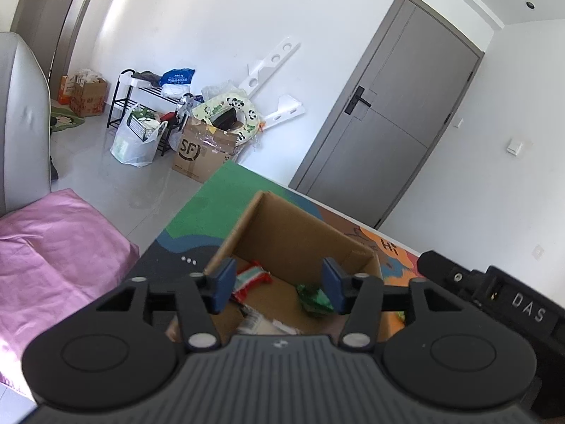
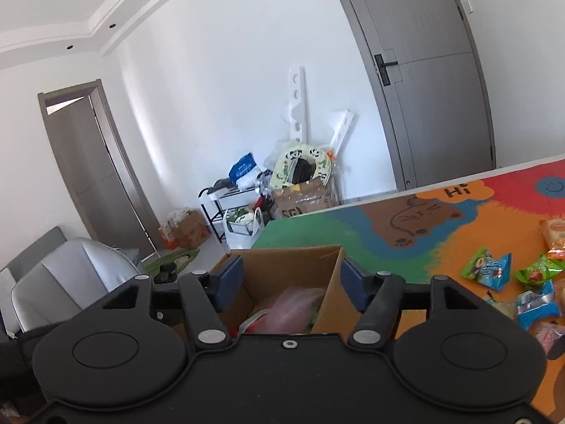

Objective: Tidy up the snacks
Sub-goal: 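Carry both snacks into the cardboard box and open both grippers, then return both tools to the pile and grasp a purple bag with the right gripper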

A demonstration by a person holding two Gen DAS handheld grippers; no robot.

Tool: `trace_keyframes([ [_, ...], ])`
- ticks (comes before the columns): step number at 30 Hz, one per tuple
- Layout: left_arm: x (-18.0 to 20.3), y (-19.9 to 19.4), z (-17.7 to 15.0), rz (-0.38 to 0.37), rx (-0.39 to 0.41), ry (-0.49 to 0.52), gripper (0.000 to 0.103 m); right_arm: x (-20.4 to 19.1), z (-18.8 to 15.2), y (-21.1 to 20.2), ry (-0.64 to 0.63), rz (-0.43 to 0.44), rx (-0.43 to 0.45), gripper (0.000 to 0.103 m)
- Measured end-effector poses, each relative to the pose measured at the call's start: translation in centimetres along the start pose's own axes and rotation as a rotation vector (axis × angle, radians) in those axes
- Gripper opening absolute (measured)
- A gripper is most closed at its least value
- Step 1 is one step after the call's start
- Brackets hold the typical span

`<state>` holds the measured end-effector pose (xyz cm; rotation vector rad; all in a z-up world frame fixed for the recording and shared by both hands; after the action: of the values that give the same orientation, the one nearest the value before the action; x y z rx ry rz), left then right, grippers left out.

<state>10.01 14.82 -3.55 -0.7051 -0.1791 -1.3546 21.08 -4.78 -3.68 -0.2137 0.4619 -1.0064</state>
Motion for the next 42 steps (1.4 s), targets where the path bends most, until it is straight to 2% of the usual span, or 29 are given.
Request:
trace_keyframes([
  [4, 0.6, 0.0, -0.4, 0.002, -0.002, 0.003, 0.065, 1.3, -0.3, -0.7, 0.002, -0.033, -0.001, 0.062],
  [6, 1.1, 0.0, -0.6, 0.001, -0.005, 0.009, 0.072, 2.0, -0.5, -1.0, 0.006, -0.049, -0.006, 0.063],
  [9, 2.0, 0.3, -0.9, -0.005, 0.0, 0.029, 0.078, 3.4, -0.9, -1.4, 0.015, -0.09, -0.008, 0.072],
  [16, 3.9, 1.5, -2.3, 0.012, -0.038, 0.064, 0.082, 7.0, -1.6, -2.4, 0.05, -0.156, -0.022, 0.087],
  [22, 6.4, 1.9, -3.5, 0.013, -0.05, 0.107, 0.087, 9.6, -2.2, -4.0, 0.077, -0.182, -0.024, 0.092],
  [35, 12.1, 3.2, -7.0, -0.065, -0.123, 0.197, 0.089, 15.4, -2.5, -7.0, 0.135, -0.27, -0.011, 0.093],
  [38, 13.0, 3.7, -7.5, -0.027, -0.12, 0.224, 0.09, 16.7, -2.7, -7.6, 0.138, -0.291, -0.01, 0.093],
  [42, 13.4, 3.9, -7.6, -0.021, -0.113, 0.209, 0.09, 18.2, -2.8, -8.2, 0.153, -0.321, -0.009, 0.093],
])
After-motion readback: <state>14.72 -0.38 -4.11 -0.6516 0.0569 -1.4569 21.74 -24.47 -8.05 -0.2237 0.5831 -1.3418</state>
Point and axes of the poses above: each gripper's, at about its wrist camera, not at the fingertips, and y roughly the way its jaws point, x to its right, z to its top, the point moved 4 cm from there along y, roughly the way its jaws point, and after that the axes turned 11 degrees about -z, right-handed, at the moved point
